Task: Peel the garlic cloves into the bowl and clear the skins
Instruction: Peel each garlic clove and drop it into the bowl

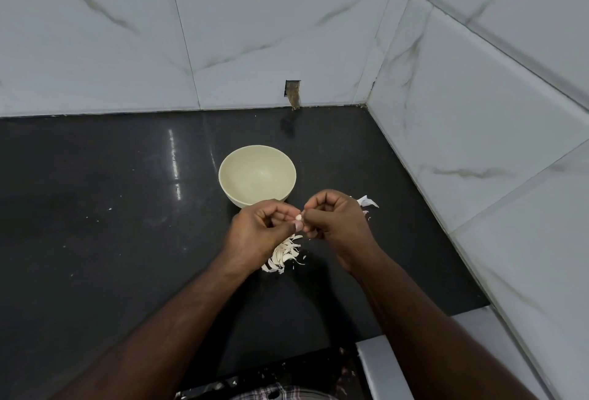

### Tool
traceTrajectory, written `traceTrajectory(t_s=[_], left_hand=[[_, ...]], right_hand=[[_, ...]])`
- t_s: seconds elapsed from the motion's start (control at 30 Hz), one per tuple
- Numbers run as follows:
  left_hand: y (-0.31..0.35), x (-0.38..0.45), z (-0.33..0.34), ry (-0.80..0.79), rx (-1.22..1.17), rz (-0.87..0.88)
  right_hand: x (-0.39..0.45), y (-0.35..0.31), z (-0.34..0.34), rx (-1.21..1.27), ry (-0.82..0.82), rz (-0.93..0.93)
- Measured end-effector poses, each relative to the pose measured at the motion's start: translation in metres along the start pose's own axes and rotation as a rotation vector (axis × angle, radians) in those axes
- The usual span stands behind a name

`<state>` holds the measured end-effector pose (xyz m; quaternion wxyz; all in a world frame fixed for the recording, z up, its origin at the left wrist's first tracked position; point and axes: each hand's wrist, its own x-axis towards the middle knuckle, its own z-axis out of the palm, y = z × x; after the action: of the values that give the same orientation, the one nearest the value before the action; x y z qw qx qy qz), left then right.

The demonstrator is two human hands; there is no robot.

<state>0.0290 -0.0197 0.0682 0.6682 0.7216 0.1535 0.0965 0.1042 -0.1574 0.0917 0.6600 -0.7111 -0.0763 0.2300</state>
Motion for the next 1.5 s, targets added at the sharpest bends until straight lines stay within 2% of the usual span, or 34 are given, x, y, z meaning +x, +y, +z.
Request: traceTrajectory(t_s=[0.17,0.37,0.53,0.63,0.7,0.8,1.2,1.5], left_hand=[[0.0,0.001,0.004,0.037,-0.184,-0.087],[-0.001,0.001,0.004,0.0,-0.419,-0.193],[-0.002,0.003,0.007,-0.002,-0.444,-0.239],[-0.003,0.004,0.008,0.004,-0.441,-0.233],[-0.005,0.004,0.008,0.007,-0.431,-0.223],[-0.007,0.005,0.007,0.021,-0.43,-0.213],[-0.004,0.004,0.002,0.043,-0.342,-0.151],[-0.008,0.005,0.003,0.056,-0.321,-0.126]], right_hand=[[0.002,0.005,-0.009,-0.225,0.065,-0.055],[0.01,0.01,-0.048,-0.626,0.261,-0.129],[0.012,0.012,-0.059,-0.819,0.231,-0.252],[0.005,0.006,-0.045,-0.699,0.18,-0.273],[-0.001,0.003,-0.032,-0.583,0.067,-0.227],[-0.005,0.006,-0.018,-0.537,-0.059,-0.178],[-0.007,0.008,-0.001,-0.582,0.045,-0.193],[-0.006,0.001,0.001,-0.223,-0.024,0.046]])
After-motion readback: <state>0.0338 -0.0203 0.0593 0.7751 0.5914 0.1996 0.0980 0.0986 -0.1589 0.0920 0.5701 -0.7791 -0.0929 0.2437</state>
